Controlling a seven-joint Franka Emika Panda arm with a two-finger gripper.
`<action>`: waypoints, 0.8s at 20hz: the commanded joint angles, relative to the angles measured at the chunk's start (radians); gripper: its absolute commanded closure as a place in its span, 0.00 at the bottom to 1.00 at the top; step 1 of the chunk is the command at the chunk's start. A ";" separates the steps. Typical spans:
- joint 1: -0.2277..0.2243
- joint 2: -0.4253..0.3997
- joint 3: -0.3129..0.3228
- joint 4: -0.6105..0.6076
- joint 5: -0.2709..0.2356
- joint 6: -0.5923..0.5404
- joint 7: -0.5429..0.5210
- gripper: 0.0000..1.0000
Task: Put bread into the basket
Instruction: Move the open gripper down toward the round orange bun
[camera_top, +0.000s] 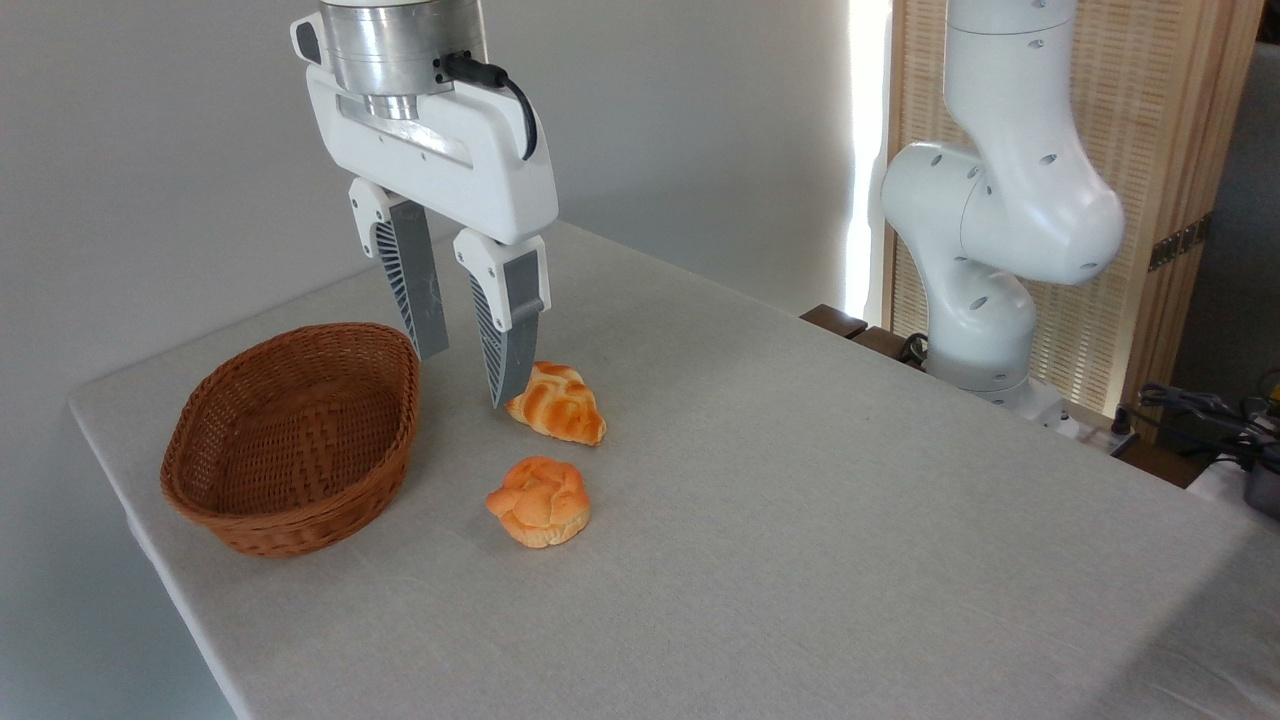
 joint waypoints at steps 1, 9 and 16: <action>-0.008 0.017 0.000 0.018 -0.016 0.001 0.007 0.00; -0.005 0.015 -0.055 -0.002 -0.017 0.005 0.004 0.00; -0.007 -0.040 -0.167 -0.179 -0.002 0.140 0.012 0.00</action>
